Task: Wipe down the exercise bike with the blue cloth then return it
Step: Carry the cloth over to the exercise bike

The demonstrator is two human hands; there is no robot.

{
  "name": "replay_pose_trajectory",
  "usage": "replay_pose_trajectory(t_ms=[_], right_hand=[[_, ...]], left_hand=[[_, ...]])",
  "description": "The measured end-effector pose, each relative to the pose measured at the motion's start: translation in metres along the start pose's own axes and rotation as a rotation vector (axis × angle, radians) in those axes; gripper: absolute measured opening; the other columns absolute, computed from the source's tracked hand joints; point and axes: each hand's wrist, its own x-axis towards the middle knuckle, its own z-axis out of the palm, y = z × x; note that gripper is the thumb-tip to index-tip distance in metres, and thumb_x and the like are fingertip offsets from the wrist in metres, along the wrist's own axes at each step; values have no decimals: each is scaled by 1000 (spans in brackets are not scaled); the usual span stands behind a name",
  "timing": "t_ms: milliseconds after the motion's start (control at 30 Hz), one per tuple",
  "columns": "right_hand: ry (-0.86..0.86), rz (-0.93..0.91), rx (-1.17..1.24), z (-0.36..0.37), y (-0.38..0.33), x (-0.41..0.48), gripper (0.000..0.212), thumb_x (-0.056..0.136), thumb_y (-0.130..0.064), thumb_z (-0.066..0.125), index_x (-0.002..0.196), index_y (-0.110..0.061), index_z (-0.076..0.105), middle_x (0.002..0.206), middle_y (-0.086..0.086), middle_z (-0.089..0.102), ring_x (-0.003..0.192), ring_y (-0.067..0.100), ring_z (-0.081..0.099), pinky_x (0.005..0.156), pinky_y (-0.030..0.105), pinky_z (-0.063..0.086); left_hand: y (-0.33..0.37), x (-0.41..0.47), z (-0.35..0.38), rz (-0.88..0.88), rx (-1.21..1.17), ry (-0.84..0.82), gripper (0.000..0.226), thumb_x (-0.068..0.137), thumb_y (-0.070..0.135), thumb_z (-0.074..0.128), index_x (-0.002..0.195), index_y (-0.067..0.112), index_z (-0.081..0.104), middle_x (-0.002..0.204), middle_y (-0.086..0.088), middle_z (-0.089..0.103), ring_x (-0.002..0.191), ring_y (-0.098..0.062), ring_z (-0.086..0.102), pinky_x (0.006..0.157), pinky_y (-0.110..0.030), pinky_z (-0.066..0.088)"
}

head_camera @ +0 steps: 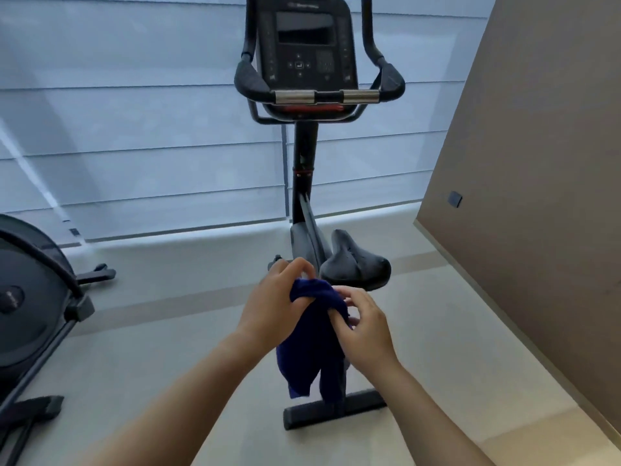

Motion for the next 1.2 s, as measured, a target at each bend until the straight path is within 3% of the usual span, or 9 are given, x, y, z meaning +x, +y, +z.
replay_pose_trajectory(t_ms=[200, 333, 533, 633, 800, 933, 1067, 1200], right_hand=[[-121, -62, 61, 24, 13, 111, 29, 88, -21, 61, 111, -38, 55, 107, -11, 61, 97, 7, 60, 79, 29, 56], [-228, -74, 20, 52, 16, 172, 33, 80, -29, 69, 106, -42, 54, 107, -15, 58, 98, 2, 57, 81, 25, 54], [-264, -61, -13, 113, 22, 254, 22, 88, -23, 59, 97, -44, 56, 98, -18, 60, 94, 4, 58, 79, 37, 55], [-226, -65, -12, 150, 23, 289, 26, 91, -17, 52, 99, -42, 56, 97, -21, 58, 93, 6, 59, 78, 37, 54], [-107, -81, -23, 212, 14, 342, 35, 93, -12, 47, 104, -45, 53, 100, -21, 59, 95, 4, 58, 74, 20, 49], [-14, -69, 2, 261, 6, 389, 38, 91, -6, 46, 106, -41, 52, 101, -17, 59, 95, 7, 59, 78, 33, 53], [49, -26, 25, 297, 2, 425, 39, 90, -6, 50, 104, -42, 53, 101, -16, 61, 94, 10, 60, 79, 43, 54], [74, 40, 45, 319, 5, 468, 38, 90, -10, 53, 103, -46, 52, 100, -22, 61, 92, 13, 63, 77, 47, 55]], left_hand=[[-44, 85, -17, -72, 16, 100, 20, 84, 23, 61, 93, 38, 50, 87, 15, 44, 74, -5, 50, 63, -13, 36], [-76, 128, -39, -122, 35, 138, 25, 80, 23, 64, 85, 39, 45, 76, 16, 50, 67, -4, 50, 57, -14, 33], [-142, 186, -72, -165, 31, 157, 24, 75, 22, 68, 79, 34, 47, 73, 15, 49, 66, -5, 49, 57, -14, 32], [-183, 216, -95, -151, -13, 138, 29, 71, 24, 72, 74, 36, 46, 80, 13, 48, 67, -6, 49, 58, -13, 34], [-249, 260, -140, -83, -102, 0, 40, 67, 21, 75, 82, 44, 45, 94, 14, 47, 79, -5, 55, 65, -11, 47], [-304, 297, -172, -42, -142, -67, 44, 68, 11, 68, 93, 40, 47, 101, 13, 46, 85, -5, 55, 70, -20, 53], [-347, 331, -193, -28, -126, -115, 43, 69, 10, 66, 99, 36, 50, 101, 11, 47, 87, -9, 54, 69, -20, 52], [-381, 368, -203, 8, -53, -68, 26, 72, 25, 70, 81, 35, 48, 83, 13, 51, 73, -8, 48, 60, -11, 36]])
